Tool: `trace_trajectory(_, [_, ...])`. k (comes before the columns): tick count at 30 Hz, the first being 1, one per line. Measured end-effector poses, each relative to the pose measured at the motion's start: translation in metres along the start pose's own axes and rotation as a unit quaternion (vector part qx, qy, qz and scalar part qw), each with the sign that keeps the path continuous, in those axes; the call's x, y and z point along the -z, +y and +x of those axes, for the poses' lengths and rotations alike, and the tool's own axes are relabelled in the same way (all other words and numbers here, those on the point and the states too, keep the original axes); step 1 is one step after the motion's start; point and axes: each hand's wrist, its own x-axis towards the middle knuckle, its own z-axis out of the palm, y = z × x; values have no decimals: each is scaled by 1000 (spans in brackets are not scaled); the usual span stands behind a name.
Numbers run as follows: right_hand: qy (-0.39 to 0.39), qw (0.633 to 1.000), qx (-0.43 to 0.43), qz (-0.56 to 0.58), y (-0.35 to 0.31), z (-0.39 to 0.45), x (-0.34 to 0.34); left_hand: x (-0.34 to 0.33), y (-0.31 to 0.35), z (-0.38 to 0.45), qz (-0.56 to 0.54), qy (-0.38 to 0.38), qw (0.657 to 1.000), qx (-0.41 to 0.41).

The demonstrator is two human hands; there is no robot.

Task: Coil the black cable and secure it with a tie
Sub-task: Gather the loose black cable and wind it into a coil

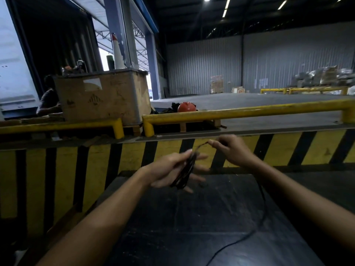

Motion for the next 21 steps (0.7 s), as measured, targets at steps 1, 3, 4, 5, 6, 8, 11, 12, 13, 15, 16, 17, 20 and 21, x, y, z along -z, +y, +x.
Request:
trace_trajectory(1, [-13, 998, -26, 50, -1, -8, -12, -4, 6, 4, -82, -35, 995, -43])
trace_trajectory(3, [-88, 987, -43, 124, -9, -32, -43, -13, 15, 15, -170, -48, 976, -126])
trace_trajectory(4, [-133, 982, -31, 130, -17, -45, -60, -16, 19, 22, -176, -16, 972, -155])
trace_trajectory(5, [-173, 978, -22, 116, -27, -56, -74, -17, 23, 27, -167, 32, 970, -176])
trace_trajectory(6, [-205, 974, -18, 98, -36, -66, -84, -16, 25, 31, -152, 83, 966, -191])
trace_trajectory(8, [-265, 960, -28, 87, -49, -74, -87, -7, 28, 31, -108, 166, 958, -208])
trace_trajectory(11, [-326, 941, -46, 75, -57, -72, -56, 15, 27, 15, 25, 248, 952, -178])
trace_trajectory(12, [-322, 943, -45, 73, -59, -68, -42, 22, 26, 9, 100, 271, 946, -149])
trace_trajectory(13, [-303, 949, -41, 72, -60, -62, -29, 27, 23, 3, 181, 285, 935, -108])
trace_trajectory(15, [-237, 970, -14, 55, -61, -46, -5, 31, 16, -5, 311, 275, 909, -28])
trace_trajectory(16, [-203, 979, 3, 37, -60, -38, 6, 30, 13, -7, 343, 254, 904, 1])
trace_trajectory(17, [-170, 985, 21, 11, -59, -29, 14, 26, 11, -8, 351, 226, 908, 24])
trace_trajectory(20, [-74, 994, 52, -66, -48, -11, 27, 9, 9, -10, 266, 115, 955, 68])
trace_trajectory(21, [-50, 995, 56, -64, -42, -9, 26, 5, 9, -11, 188, 71, 977, 69])
